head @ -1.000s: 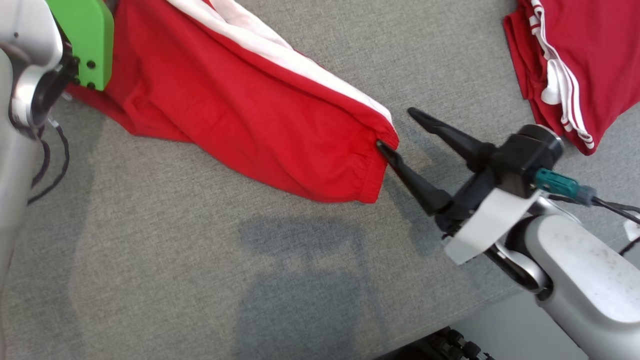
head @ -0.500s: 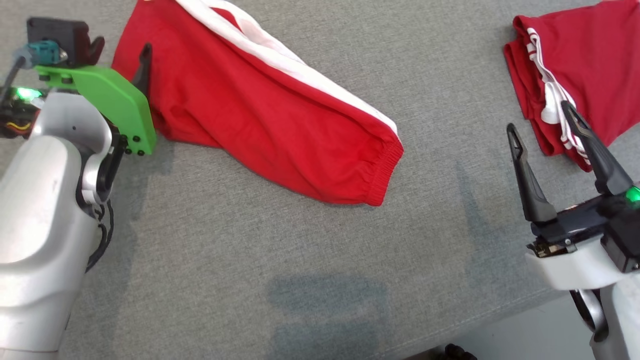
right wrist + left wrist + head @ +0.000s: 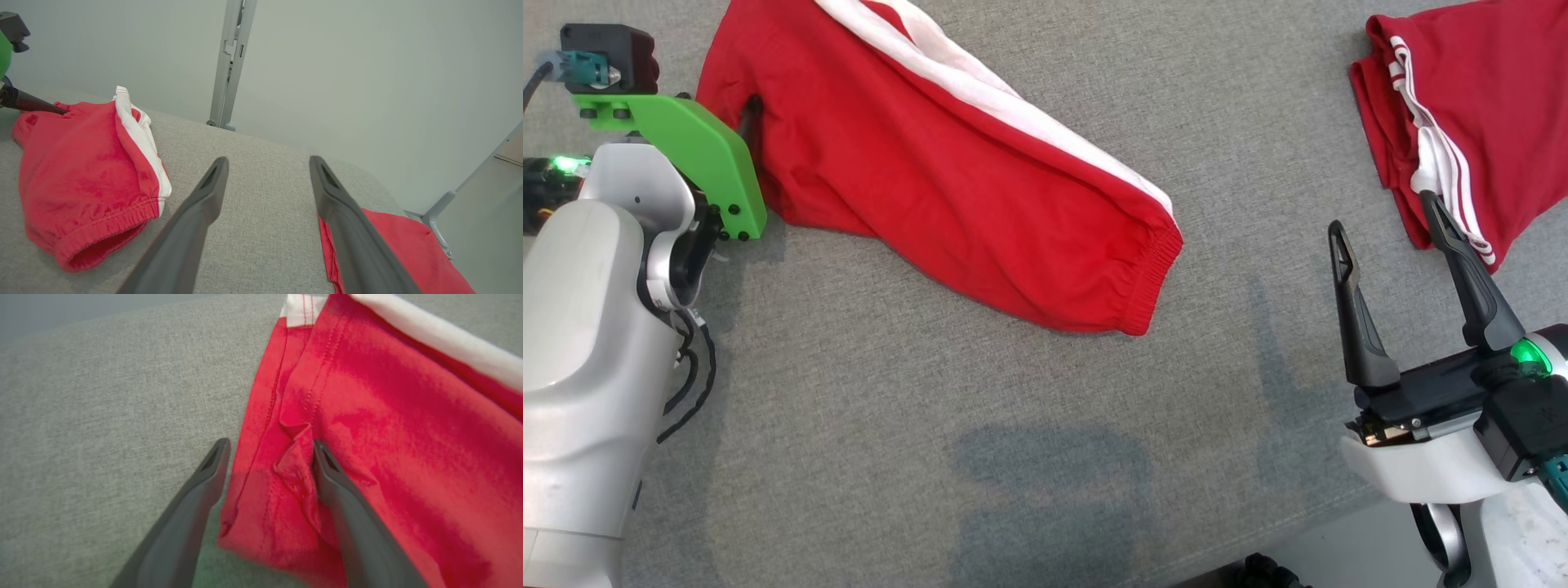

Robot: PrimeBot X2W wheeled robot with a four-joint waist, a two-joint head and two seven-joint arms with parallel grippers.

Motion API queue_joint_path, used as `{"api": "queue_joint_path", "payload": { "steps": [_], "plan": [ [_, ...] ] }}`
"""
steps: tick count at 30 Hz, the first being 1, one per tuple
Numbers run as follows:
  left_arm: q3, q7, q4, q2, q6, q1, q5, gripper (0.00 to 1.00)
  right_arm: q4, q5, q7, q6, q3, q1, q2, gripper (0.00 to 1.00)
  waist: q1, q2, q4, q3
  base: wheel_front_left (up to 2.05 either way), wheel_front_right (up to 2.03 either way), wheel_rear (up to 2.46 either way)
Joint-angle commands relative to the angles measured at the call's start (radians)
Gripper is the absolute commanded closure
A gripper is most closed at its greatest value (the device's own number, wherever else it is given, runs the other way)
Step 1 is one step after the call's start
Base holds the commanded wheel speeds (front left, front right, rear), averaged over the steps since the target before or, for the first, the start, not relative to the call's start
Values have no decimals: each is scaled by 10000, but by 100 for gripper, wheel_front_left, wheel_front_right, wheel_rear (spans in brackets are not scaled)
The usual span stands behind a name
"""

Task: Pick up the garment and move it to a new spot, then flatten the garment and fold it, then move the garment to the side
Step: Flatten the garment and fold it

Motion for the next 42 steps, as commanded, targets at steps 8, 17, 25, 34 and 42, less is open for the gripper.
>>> {"api": "queue_joint_path", "payload": {
  "steps": [8, 17, 25, 34, 42],
  "plan": [
    [-334, 613, -74, -62, -678, 700, -516, 100, 203, 202, -25, -7, -230, 195, 131, 0, 0, 0, 197, -461, 0, 0, 0],
    [-147, -341, -687, -431, -370, 1601, -783, 100, 417, 320, -26, -7, -337, 624, 17, 0, 0, 0, 838, -1521, 0, 0, 0],
    [-136, -1259, -1977, -542, -2, 3096, -808, 100, 658, 467, -27, -7, -443, 1389, -198, 0, 0, 0, 1687, -2447, 0, 0, 0],
    [84, -1761, -4458, -134, 900, 5755, -871, 100, 998, 593, -27, -7, -71, 2014, -446, 0, 0, 0, 2471, -3037, 0, 0, 0],
    [264, -2050, -5549, -102, 1376, 7309, -1092, 100, 1228, 727, -26, -6, -86, 2110, -692, 0, 0, 0, 2630, -3184, 0, 0, 0]
  ]
}}
